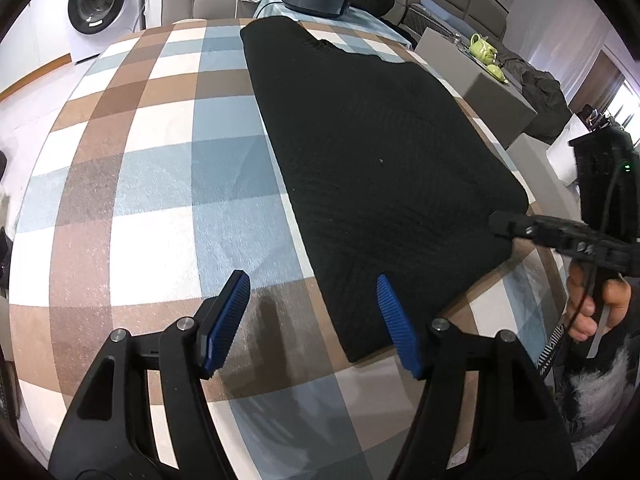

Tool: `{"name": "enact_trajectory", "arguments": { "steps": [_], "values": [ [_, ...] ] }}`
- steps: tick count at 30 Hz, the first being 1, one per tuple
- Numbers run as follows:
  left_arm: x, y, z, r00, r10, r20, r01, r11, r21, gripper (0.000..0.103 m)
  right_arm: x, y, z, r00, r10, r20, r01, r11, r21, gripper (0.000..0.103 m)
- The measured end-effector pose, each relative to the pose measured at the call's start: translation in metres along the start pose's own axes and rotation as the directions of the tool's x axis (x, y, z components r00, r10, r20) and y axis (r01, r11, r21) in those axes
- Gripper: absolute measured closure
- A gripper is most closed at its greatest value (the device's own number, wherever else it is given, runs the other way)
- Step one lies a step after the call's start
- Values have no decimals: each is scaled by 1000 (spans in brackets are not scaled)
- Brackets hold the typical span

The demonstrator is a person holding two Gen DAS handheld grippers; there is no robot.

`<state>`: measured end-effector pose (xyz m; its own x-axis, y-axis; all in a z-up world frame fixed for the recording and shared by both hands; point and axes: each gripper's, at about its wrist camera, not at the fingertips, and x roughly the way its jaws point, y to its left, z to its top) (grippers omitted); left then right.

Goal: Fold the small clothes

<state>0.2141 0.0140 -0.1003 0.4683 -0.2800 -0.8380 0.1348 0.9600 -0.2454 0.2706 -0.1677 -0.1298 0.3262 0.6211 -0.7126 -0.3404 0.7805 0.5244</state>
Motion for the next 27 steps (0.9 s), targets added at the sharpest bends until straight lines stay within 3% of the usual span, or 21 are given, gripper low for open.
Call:
{"name": "enact_trajectory", "arguments": {
  "steps": [4,5,6,9,11,14,19,24,27],
  "values": [
    [-1,-7,-2,1000,-16,-1,16,999,33,39,1,3,-1,1000,25,8,-25,1000,13,81],
    [-1,-9,-3,1000,-20,-3,20,999,44,39,0,2,-2,999,36,15,-36,999,9,67],
    [0,-12,-3,1000,-21,-9,21,998,58,39,-3,3,-4,998,54,25,-54,998,8,61],
    [6,-17,-4,999,-15,-30,18,996,84,39,3,1,-7,998,50,25,-51,999,11,63],
    [9,-20,-5,999,-11,-39,15,995,100,39,7,-2,-9,1000,16,8,-16,1000,10,70],
    [7,-22,-6,999,-8,-36,12,994,113,39,-3,0,-9,1000,6,15,-6,1000,10,70],
    [-2,-11,4,999,-25,30,24,998,51,39,-21,-10,1,993,-14,121,5,997,71,65],
    [0,5,21,998,-25,62,27,999,-42,39,4,-38,29,992,-57,112,33,978,207,65],
    [3,10,27,998,-16,65,20,998,-67,39,18,-38,44,992,-57,113,32,976,217,66]
  ]
}}
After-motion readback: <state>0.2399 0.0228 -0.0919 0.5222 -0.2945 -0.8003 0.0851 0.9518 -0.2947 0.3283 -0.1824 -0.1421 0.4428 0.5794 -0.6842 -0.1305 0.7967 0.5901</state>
